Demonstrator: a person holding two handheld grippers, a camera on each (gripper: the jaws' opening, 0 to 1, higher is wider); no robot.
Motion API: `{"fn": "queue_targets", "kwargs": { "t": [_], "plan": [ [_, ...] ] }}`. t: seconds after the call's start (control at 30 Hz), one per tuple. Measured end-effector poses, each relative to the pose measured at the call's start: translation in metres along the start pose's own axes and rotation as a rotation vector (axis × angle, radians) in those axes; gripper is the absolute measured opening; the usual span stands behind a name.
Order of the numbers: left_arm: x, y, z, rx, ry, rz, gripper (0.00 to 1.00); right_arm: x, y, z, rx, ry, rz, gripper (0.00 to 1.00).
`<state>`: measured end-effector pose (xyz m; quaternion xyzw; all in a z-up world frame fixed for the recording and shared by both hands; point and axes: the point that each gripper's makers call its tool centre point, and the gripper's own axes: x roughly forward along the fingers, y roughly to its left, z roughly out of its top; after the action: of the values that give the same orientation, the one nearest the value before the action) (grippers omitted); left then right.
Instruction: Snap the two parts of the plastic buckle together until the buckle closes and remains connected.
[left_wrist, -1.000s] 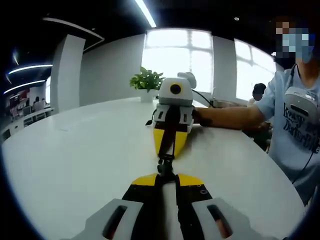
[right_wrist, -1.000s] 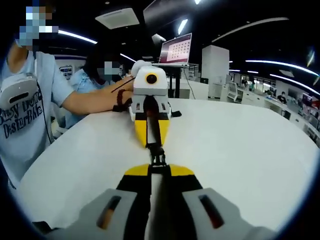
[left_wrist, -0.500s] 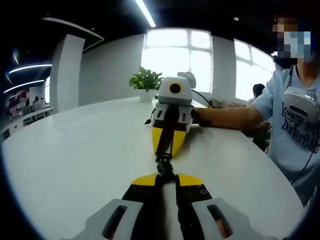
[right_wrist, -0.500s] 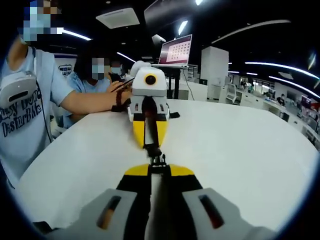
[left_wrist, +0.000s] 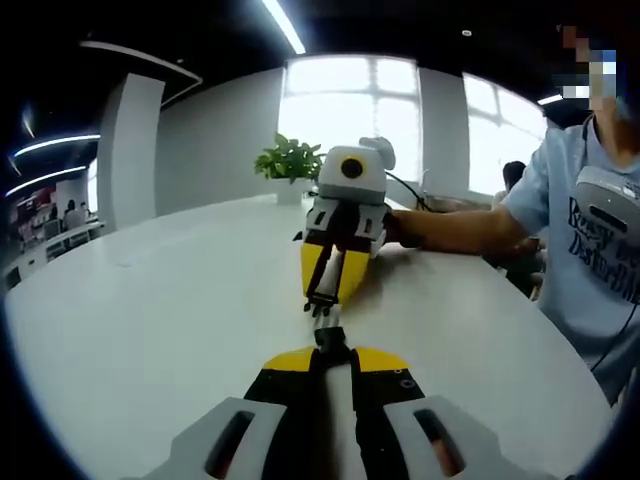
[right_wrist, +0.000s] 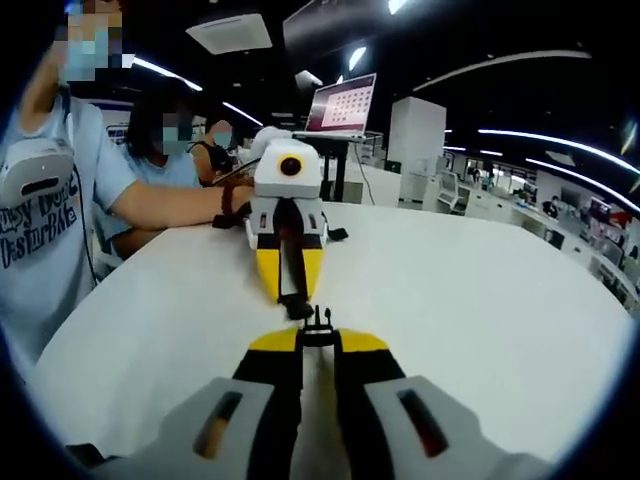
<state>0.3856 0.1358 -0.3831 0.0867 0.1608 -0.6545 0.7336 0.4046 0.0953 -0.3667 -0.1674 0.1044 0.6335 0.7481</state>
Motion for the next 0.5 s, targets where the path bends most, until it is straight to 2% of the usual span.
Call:
{"fn": "queue_targets", "kwargs": {
  "t": [0.27, 0.5],
  "plan": [
    [-0.0010, -0.0004, -0.0011, 0.012, 0.002, 0.001, 0.11, -0.0019, 0.0011, 0.0021, 0.040, -0.028, -0.014, 0.11],
    [0.0002, -0.0003, -0.0002, 0.013, 0.001, 0.001, 0.11, -0.0021, 0.0037, 0.0014, 0.048, -0.020, -0.015, 0.11]
  ]
}}
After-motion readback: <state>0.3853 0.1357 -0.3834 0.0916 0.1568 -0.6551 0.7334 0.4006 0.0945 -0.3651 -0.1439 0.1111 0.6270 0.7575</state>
